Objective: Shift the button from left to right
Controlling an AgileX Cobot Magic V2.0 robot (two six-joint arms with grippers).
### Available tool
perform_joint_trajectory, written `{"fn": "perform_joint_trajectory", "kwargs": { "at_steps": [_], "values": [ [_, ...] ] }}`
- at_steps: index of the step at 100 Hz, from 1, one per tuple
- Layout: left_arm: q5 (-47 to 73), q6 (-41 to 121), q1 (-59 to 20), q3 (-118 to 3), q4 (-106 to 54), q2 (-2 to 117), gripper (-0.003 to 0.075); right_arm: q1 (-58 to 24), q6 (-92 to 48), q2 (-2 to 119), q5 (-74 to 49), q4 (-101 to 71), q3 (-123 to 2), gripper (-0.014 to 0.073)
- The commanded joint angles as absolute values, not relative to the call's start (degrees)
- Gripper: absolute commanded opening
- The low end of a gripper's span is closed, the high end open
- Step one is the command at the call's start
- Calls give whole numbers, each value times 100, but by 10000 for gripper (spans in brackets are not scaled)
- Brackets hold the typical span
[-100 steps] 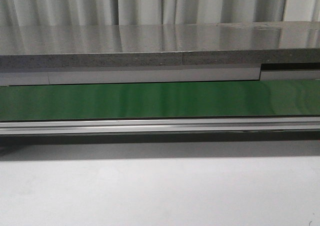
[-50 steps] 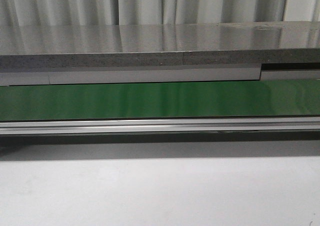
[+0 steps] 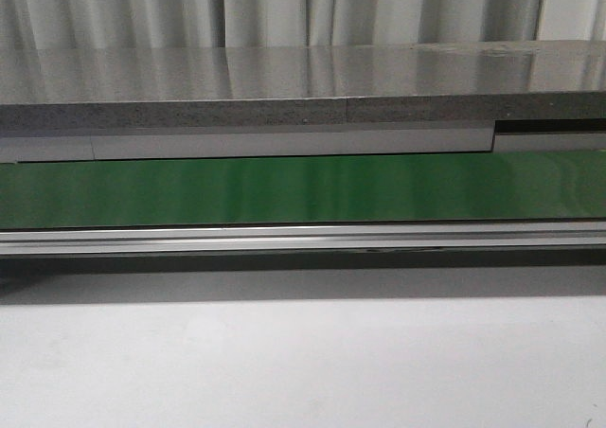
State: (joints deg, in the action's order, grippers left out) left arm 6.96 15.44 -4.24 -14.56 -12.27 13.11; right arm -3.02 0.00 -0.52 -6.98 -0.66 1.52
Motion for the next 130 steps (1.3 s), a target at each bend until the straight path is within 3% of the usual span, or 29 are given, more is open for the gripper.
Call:
{"fn": "perform_joint_trajectory", "kwargs": {
  "at_steps": [1,57,79,130],
  "values": [
    [201,1515,-481,-1613,-1297,1370,-19,-261,0,-146,-197,-48,55,-68],
    [188,1488,-481,-1527,-968,1304,-19,-261,0,-146,-197,-48,55,-68],
    [199,-205,-481,-1237,722,831,-19,-261,0,-146,-197,-48,55,-68],
    [41,-279,-187,15,568,-217,-19,-261,0,-146,-196,-48,50,-68]
  ]
}}
